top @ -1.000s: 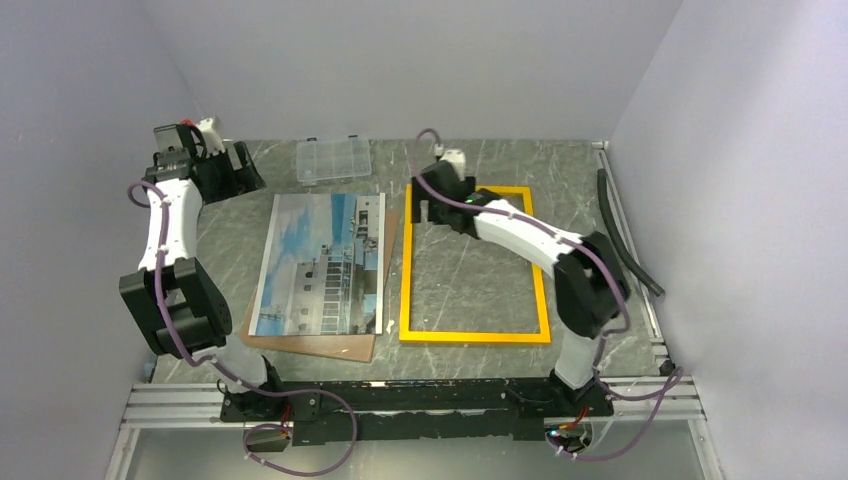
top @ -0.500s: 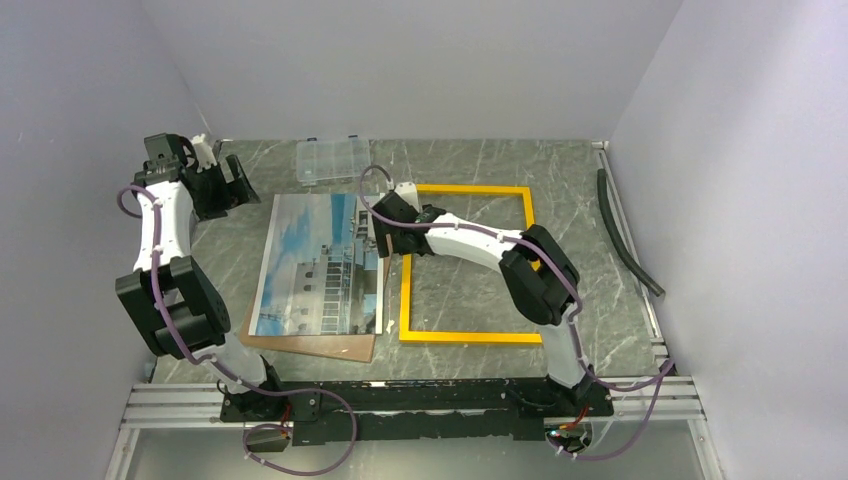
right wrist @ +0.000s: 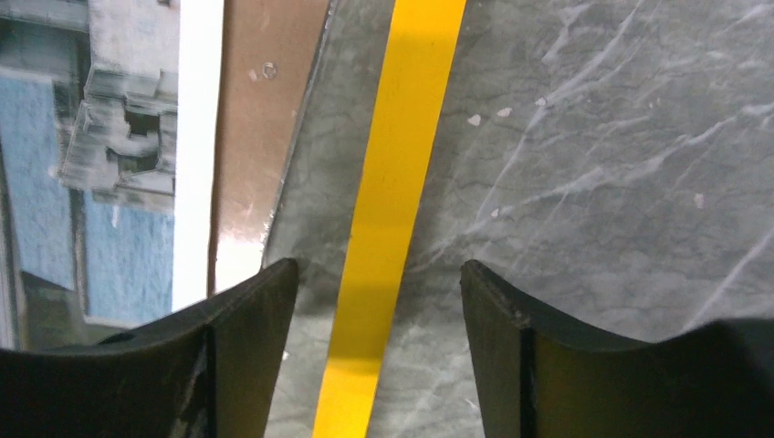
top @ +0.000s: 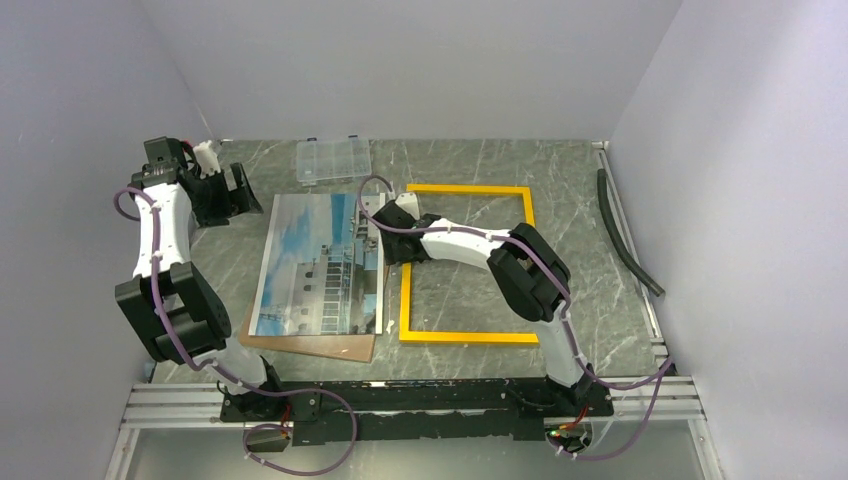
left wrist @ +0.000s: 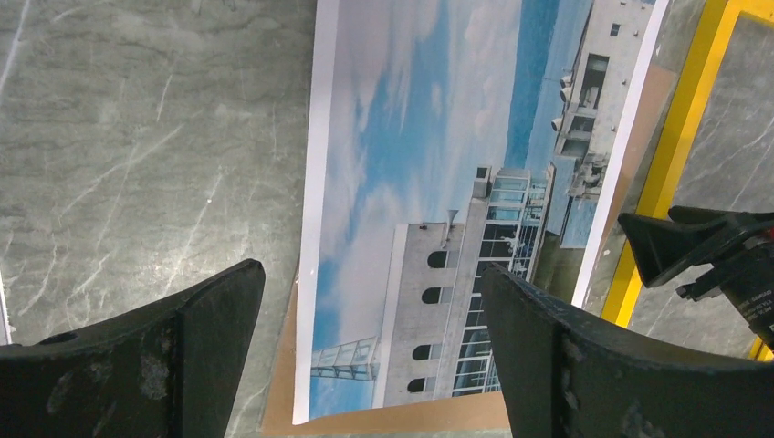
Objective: Put the photo into the frame
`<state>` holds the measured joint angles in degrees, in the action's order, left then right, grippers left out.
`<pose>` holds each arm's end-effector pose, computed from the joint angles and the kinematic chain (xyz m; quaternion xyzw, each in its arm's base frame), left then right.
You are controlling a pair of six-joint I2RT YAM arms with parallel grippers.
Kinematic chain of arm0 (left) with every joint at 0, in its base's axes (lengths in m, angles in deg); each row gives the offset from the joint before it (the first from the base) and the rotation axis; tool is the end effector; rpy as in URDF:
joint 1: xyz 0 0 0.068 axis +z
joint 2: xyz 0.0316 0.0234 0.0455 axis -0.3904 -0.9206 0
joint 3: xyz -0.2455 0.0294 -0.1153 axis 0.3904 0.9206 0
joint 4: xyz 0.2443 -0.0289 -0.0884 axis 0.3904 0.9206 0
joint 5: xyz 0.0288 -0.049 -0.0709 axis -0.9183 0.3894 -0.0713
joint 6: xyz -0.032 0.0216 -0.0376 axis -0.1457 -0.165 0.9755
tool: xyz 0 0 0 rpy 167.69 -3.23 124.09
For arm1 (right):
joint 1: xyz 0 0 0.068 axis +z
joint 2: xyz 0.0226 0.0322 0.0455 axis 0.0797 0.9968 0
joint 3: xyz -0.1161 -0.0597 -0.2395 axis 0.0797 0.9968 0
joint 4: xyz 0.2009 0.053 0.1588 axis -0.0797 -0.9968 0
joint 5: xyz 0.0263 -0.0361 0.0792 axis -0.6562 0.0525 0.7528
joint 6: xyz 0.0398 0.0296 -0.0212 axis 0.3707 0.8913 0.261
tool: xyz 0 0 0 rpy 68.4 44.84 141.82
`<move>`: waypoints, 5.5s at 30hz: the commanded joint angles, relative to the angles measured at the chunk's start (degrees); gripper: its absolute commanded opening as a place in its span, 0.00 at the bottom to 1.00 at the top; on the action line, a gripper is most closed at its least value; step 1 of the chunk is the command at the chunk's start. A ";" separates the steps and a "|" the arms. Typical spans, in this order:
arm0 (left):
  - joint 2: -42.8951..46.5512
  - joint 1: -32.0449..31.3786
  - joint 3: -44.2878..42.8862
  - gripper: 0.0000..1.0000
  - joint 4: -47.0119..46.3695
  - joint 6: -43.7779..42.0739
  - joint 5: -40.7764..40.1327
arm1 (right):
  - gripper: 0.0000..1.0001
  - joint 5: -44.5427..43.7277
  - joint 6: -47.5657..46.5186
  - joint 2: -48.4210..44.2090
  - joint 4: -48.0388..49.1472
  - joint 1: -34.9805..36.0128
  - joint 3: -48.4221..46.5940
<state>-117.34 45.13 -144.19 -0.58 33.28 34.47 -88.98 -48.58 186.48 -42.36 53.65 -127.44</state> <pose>0.3137 0.1130 0.3141 -0.1260 0.9371 -0.1313 0.2979 0.3032 0.3292 0.1597 -0.0813 0.9460 0.0250 0.3130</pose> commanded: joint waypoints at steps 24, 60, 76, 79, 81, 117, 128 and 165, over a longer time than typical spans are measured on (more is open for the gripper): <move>5.23 -20.41 13.68 0.95 -6.99 2.71 4.29 | 0.13 14.14 9.79 -15.85 -6.36 -4.30 -9.16; 7.84 -33.74 -6.34 0.95 -4.64 15.37 11.11 | 0.11 52.06 38.37 -24.66 20.28 -16.67 -4.86; 3.21 -45.00 -13.21 0.95 -5.15 15.52 4.04 | 0.65 52.93 28.23 -24.12 3.39 -21.83 -12.14; 1.80 -46.49 -14.55 0.95 -5.46 15.10 2.75 | 0.68 51.21 21.10 -21.56 -8.07 -21.91 -20.85; 1.03 -47.50 -15.37 0.95 -5.75 14.86 2.35 | 0.69 50.48 17.86 -20.73 -12.44 -22.16 -23.64; -6.47 -56.54 -24.40 0.94 -5.20 11.80 -3.28 | 0.74 47.25 0.38 -18.42 -35.64 -28.25 -37.49; -9.10 -59.32 -27.58 0.94 -4.18 10.72 -5.56 | 0.73 43.95 -0.23 -18.92 -36.76 -28.54 -35.81; -4.61 -46.15 -1.69 0.95 -7.75 -2.17 -13.30 | 0.16 11.92 -14.81 -30.67 -29.02 -31.06 2.69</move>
<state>-121.17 -1.18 -146.46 -6.24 32.75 22.36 -72.55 -59.38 155.42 -75.36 22.15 -128.75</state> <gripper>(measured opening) 0.944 0.310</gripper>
